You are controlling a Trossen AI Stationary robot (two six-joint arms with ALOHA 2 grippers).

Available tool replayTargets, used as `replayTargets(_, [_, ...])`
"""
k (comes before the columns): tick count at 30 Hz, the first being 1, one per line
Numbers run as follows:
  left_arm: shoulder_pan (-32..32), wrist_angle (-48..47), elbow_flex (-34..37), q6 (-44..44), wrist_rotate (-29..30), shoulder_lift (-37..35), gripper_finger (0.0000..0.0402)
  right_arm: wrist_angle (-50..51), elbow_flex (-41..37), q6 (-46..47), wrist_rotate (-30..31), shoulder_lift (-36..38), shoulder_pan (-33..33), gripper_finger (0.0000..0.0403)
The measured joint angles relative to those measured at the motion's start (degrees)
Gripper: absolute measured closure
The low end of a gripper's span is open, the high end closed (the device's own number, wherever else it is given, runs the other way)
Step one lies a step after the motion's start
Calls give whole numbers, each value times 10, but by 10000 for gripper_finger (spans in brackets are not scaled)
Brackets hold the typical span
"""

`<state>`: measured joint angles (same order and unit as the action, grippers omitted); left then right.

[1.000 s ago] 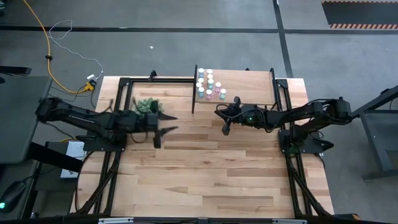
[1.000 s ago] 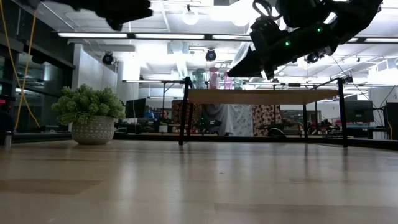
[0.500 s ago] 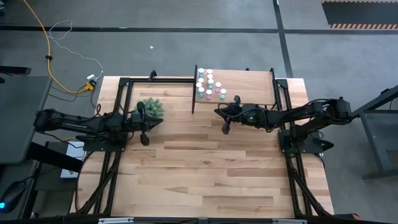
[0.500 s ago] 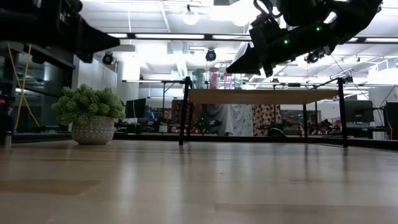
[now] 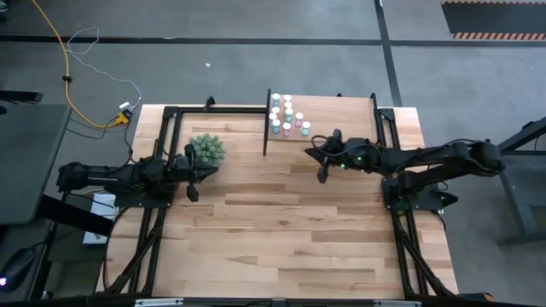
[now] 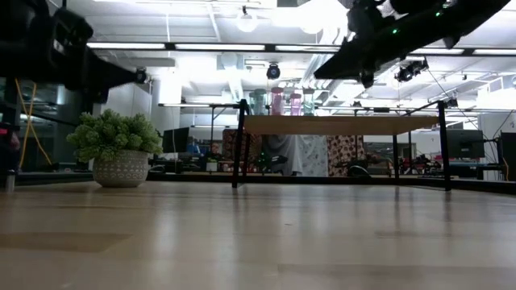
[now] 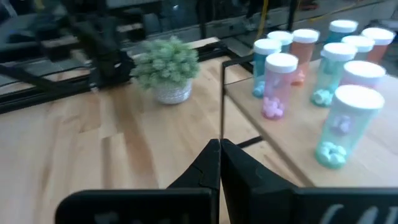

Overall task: Pick and place medicine bottles onto shelf by color
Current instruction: Return to Home Position

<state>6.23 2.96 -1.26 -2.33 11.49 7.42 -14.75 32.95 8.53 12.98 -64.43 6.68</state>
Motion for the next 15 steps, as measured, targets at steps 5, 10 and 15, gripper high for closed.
replayTargets(5, [26,-2,5,-5,-34,-12,401,77,0,-6,-41,62,-11,403])
replayTargets(10, [46,-14,6,-7,-35,-9,401,140,0,-14,-65,113,-27,403])
replayTargets(15, [50,-13,6,-7,-33,-5,401,184,0,-10,-75,166,-27,403])
